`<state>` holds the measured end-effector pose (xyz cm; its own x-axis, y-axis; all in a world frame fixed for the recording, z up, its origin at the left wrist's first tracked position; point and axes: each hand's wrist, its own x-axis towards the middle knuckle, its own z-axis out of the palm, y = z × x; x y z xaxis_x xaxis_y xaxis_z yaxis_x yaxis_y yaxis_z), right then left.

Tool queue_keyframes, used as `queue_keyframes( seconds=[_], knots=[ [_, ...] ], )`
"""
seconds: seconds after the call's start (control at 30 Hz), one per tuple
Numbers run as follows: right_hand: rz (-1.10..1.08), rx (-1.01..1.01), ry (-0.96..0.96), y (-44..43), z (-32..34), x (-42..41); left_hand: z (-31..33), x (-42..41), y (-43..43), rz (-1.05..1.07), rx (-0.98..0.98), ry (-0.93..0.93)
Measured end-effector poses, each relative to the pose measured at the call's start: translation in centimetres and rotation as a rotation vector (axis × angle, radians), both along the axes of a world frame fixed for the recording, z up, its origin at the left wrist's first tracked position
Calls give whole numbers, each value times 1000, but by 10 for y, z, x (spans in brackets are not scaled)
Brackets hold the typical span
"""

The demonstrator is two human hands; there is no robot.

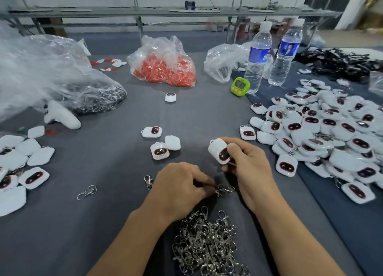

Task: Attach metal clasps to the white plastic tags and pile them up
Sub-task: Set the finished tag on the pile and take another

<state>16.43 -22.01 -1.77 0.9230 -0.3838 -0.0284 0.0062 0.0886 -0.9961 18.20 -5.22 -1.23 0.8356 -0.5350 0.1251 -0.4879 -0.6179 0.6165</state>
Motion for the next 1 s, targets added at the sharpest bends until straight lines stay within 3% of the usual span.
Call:
queue_keyframes(
  seconds=[0.1, 0.2, 0.3, 0.43, 0.73, 0.87, 1.0],
  knots=[
    [-29, 364, 33, -3, 3, -9, -4, -3, -4, -5, -14, -70],
    [-6, 516, 47, -9, 8, -9, -3, -6, -5, 115, -109, -140],
    [82, 435, 49, -10, 9, -9, 0, -3, -1, 285, -252, -136],
    [169, 127, 23, -2, 8, -10, -5, 5, 0, 330, -408, 5],
    [232, 173, 21, -3, 9, -7, -2, 8, -5, 267, -699, 252],
    [198, 221, -8, -4, 11, -6, -1, 7, -4, 212, -702, 316],
    [191, 179, -40, -2, 12, -5, -1, 8, -2, 238, -564, 226]
  ],
)
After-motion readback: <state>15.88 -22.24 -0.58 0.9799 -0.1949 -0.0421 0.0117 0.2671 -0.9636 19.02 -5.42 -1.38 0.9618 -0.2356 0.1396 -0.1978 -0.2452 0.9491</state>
